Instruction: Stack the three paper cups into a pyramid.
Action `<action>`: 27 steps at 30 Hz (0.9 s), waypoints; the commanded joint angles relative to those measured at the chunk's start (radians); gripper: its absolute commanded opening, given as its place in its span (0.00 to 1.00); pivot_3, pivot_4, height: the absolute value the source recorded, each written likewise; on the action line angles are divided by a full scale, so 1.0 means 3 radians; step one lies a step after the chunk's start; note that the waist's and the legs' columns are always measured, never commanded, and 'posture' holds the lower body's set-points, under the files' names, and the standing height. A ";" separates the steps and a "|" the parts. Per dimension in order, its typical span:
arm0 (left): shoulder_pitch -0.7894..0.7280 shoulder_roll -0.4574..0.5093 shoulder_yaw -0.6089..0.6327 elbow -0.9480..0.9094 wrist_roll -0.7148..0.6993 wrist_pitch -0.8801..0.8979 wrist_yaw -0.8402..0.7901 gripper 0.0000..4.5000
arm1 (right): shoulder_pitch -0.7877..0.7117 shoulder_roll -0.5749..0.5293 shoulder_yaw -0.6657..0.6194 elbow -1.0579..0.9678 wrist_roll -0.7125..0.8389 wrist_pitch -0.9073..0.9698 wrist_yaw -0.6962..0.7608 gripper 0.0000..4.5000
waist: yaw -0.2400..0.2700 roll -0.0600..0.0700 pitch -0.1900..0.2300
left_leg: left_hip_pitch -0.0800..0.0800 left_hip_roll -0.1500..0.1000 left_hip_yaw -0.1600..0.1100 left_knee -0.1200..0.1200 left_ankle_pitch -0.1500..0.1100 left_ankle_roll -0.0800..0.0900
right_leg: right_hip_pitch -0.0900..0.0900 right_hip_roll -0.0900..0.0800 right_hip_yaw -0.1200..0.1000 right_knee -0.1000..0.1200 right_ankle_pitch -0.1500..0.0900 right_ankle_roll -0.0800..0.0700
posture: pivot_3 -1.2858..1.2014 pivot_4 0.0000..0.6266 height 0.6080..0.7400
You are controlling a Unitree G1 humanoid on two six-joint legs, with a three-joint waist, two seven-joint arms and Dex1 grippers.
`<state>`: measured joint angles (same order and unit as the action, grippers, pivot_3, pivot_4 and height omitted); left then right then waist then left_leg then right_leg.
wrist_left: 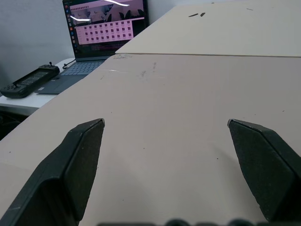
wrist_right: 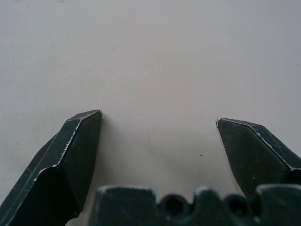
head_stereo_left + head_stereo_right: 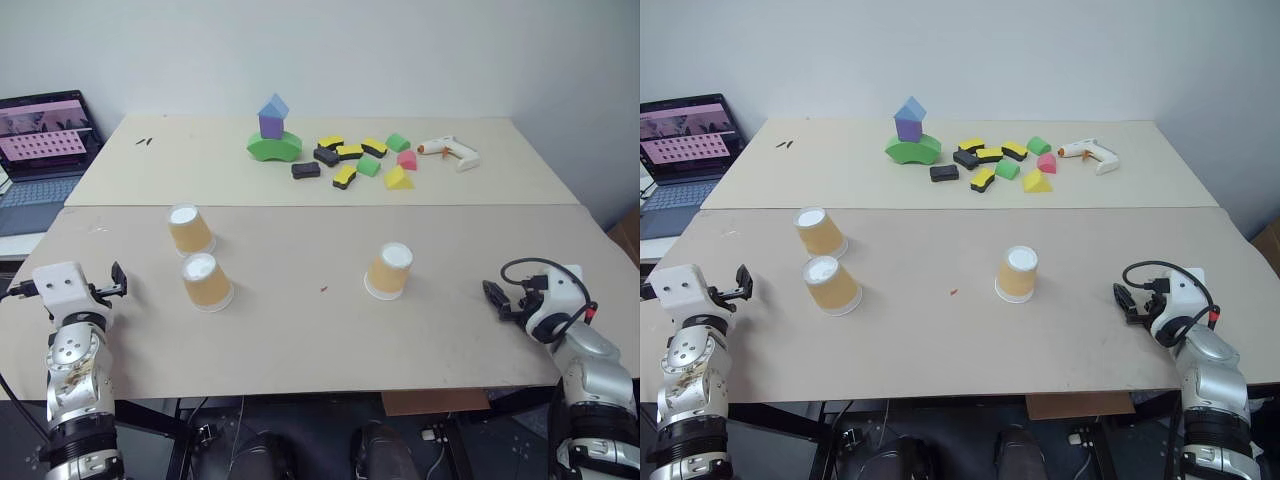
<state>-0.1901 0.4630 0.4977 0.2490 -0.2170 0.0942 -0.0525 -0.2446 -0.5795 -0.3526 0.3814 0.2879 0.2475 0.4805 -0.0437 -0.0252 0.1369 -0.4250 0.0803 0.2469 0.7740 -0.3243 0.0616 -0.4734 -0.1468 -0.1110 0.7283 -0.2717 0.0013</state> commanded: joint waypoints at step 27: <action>-0.0066 0.1340 -0.0026 -0.1637 -0.1754 0.1804 -0.2387 1.00 | -0.1409 -0.0810 0.1658 -0.2866 0.1328 0.1642 0.1912 1.00 | 0.0073 0.0012 0.0040 | 0.0005 0.0003 -0.0012 -0.0111 0.0074 0.0003 | 0.0012 0.0052 -0.0036 -0.0106 0.0036 -0.0030 | 0.52 0.24 0.72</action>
<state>-0.2295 0.8211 0.4510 -0.1757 -0.6839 0.5889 -0.6945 -0.6614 -0.8023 0.1281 -0.4660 0.7331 0.7821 1.0244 -0.0217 -0.0218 0.1488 -0.4233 0.0806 0.2442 0.7391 -0.3018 0.0631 -0.4693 -0.1313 -0.1215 0.6942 -0.2601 -0.0062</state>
